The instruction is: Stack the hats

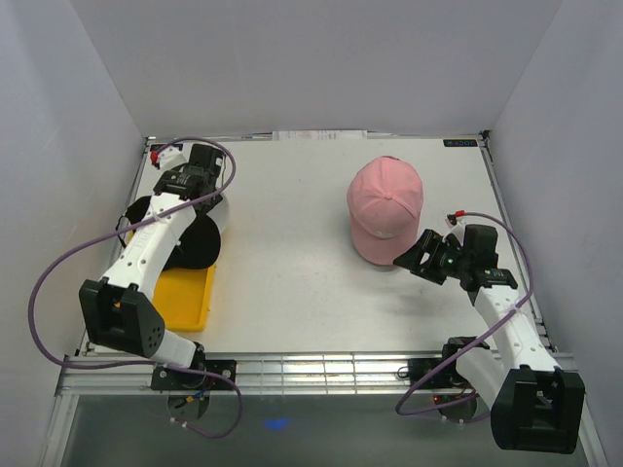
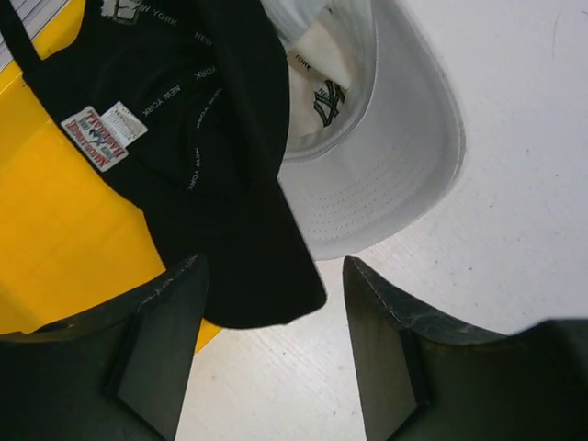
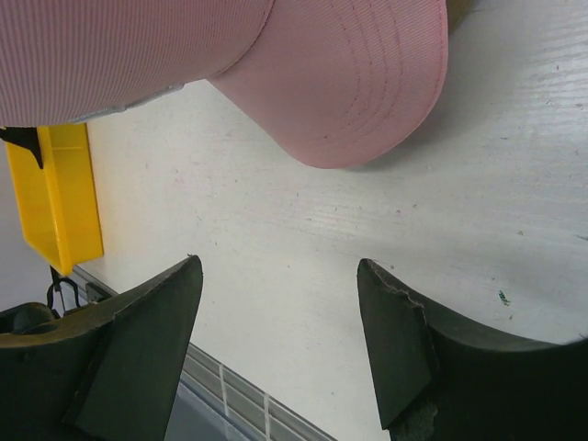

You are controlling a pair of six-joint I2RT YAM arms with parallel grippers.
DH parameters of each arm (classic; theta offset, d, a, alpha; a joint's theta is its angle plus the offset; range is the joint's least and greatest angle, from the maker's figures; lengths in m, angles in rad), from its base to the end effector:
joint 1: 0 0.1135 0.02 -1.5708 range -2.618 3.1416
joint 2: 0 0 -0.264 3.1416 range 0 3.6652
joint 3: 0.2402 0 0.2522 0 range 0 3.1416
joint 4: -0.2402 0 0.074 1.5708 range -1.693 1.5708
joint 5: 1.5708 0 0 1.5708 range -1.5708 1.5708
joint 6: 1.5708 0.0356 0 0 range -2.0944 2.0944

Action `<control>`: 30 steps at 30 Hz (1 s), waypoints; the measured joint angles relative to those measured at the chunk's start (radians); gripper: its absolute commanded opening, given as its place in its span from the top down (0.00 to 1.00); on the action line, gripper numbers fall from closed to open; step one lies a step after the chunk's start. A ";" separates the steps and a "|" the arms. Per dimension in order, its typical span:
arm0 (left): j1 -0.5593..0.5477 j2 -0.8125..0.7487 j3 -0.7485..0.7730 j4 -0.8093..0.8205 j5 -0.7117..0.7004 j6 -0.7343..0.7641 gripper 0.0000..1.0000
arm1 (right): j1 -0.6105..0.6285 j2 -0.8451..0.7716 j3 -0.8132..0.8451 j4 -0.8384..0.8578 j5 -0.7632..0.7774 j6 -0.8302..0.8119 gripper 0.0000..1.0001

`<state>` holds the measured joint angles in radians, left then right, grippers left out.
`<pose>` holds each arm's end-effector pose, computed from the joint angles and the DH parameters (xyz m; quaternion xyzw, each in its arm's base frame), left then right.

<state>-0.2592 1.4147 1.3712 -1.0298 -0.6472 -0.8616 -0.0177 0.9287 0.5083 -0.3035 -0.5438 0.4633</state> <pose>0.2715 -0.0498 0.3336 -0.3474 0.8543 0.1370 0.3615 0.1886 0.0151 0.2105 0.1020 0.8792 0.3262 0.3319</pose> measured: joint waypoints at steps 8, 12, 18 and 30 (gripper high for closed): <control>0.051 0.143 0.068 0.060 0.009 0.016 0.29 | 0.000 -0.018 0.000 -0.026 -0.010 -0.004 0.26; 0.074 0.152 0.058 0.064 0.016 0.006 0.29 | 0.000 -0.016 0.000 -0.032 -0.010 -0.008 0.26; 0.087 0.148 -0.017 0.087 0.031 -0.007 0.45 | 0.000 -0.012 0.000 -0.031 -0.014 -0.008 0.26; 0.100 0.063 -0.106 0.103 0.086 0.010 1.00 | 0.000 -0.031 0.000 -0.035 -0.014 -0.008 0.26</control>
<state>-0.1589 1.4776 1.2648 -0.9268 -0.5610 -0.8516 -0.0177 0.8974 0.5083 -0.3386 -0.5575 0.4557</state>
